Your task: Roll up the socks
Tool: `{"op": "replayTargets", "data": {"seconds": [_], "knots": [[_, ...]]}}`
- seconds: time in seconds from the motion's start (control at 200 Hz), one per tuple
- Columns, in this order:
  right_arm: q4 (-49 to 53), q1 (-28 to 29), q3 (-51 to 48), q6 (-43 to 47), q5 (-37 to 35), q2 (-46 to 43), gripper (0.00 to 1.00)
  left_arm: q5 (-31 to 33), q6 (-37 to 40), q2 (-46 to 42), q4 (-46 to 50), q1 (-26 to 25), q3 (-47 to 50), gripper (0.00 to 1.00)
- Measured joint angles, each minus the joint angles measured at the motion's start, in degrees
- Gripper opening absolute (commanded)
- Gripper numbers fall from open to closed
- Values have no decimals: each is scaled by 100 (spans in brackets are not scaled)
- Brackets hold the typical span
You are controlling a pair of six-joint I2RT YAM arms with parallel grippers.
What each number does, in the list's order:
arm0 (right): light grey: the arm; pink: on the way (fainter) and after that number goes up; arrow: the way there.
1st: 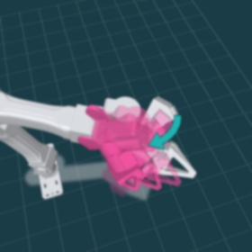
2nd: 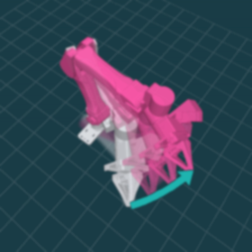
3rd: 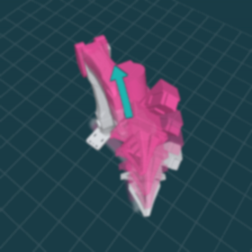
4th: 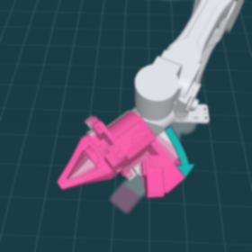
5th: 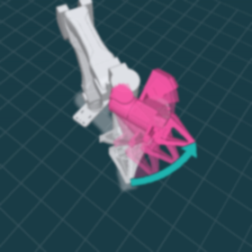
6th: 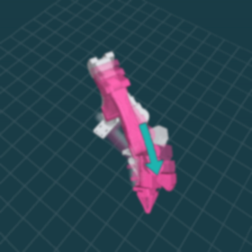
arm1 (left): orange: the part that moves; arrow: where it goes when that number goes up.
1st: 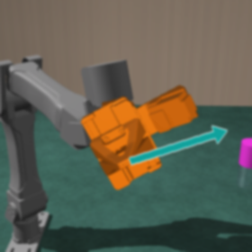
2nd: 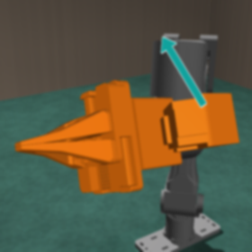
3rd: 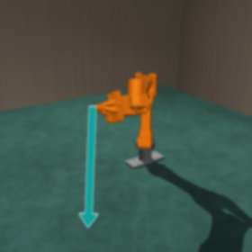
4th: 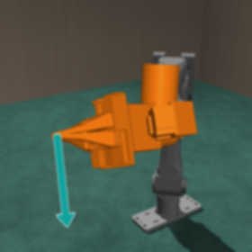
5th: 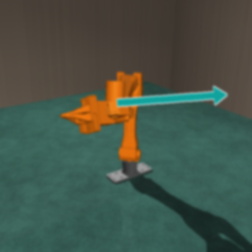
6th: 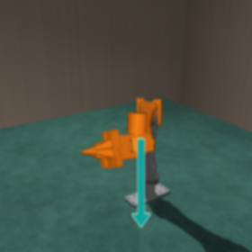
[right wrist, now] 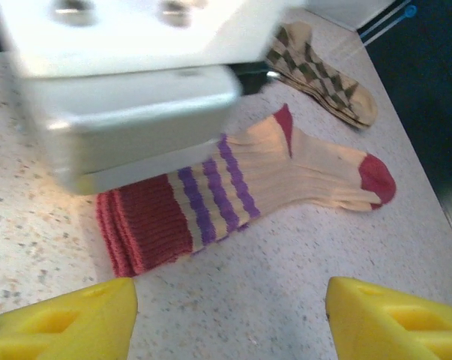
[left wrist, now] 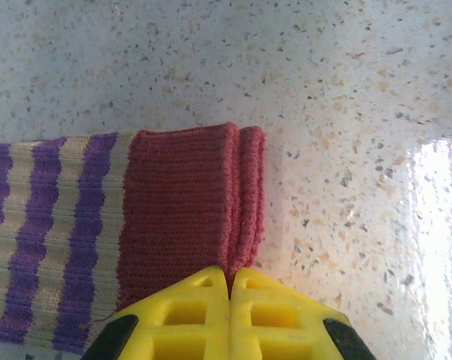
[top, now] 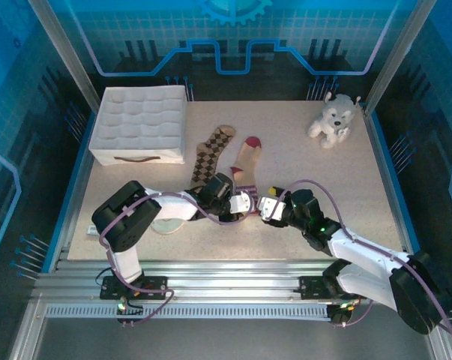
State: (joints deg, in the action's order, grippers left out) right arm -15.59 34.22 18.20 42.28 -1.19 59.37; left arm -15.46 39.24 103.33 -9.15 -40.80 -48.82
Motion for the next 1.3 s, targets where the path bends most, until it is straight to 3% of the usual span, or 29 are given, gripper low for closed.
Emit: {"op": "replayTargets", "data": {"seconds": [0.25,0.445,0.68,0.871,1.086,1.296], "knots": [[-553,254,2,-424,136,944,64,-1377,-17,90,1646,612,-975,0],[-599,264,70,-479,334,1147,64,-1934,-15,210,2430,804,-1325,0],[129,166,780,-573,890,1137,58,-2203,-11,435,2918,807,-1528,0],[369,-39,1178,-1502,1471,660,55,-2363,-31,463,2986,938,-1534,0],[101,-52,896,-3073,1665,446,57,-2608,-28,463,3042,1069,-1534,0],[-271,-37,372,-3289,1665,673,57,-2798,-15,463,3200,1075,-1532,0]]}}
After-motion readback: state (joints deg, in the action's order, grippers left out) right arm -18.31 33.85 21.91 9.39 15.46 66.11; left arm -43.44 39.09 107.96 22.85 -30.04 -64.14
